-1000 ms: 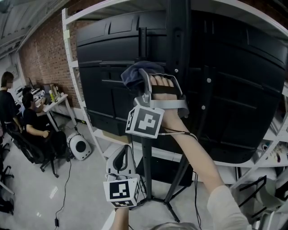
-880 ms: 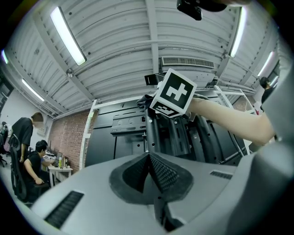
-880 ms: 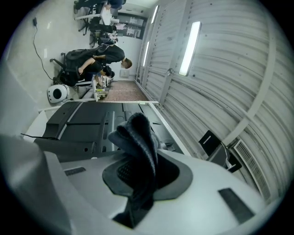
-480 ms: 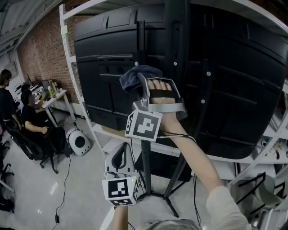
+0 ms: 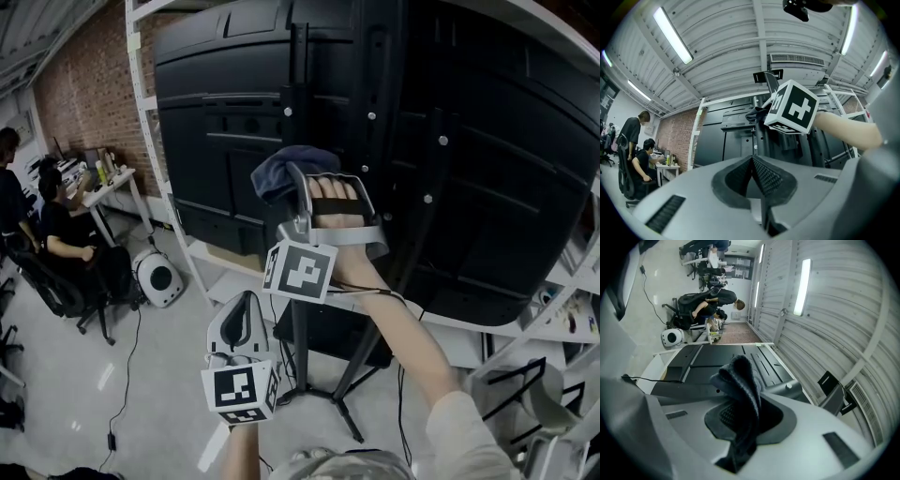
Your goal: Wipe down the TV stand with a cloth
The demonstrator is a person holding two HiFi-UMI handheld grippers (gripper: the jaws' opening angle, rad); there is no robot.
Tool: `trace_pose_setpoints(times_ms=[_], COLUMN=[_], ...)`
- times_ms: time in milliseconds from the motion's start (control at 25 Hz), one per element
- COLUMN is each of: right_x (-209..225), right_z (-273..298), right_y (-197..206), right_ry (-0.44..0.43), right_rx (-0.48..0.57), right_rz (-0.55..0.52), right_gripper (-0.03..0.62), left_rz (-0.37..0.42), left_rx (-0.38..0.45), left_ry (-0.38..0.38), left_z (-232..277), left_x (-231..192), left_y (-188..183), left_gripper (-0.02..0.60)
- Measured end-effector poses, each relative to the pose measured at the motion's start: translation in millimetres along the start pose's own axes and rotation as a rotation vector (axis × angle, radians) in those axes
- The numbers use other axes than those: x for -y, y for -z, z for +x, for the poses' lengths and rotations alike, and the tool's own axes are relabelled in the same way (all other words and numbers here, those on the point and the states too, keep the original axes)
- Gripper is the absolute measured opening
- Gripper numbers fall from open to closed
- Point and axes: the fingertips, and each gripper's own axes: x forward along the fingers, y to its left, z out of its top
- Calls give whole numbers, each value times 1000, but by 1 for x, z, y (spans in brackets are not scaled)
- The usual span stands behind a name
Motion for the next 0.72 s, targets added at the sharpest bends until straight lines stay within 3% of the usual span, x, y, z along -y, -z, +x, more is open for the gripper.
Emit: trace_pose_setpoints(times_ms=[360, 720], right_x=[-18, -56], right_z=[-9, -17], right_y=[2, 6], right_ry=[-33, -74], right_rx=[-1, -13], right_rz=[22, -25], right_gripper=[57, 57], left_rz=[-2, 7], left_rx=[-18, -33], left_ry=[-3, 8], left_z=[-10, -13], left_x=[-2, 5], left_y=[11, 13], left_gripper=[15, 14])
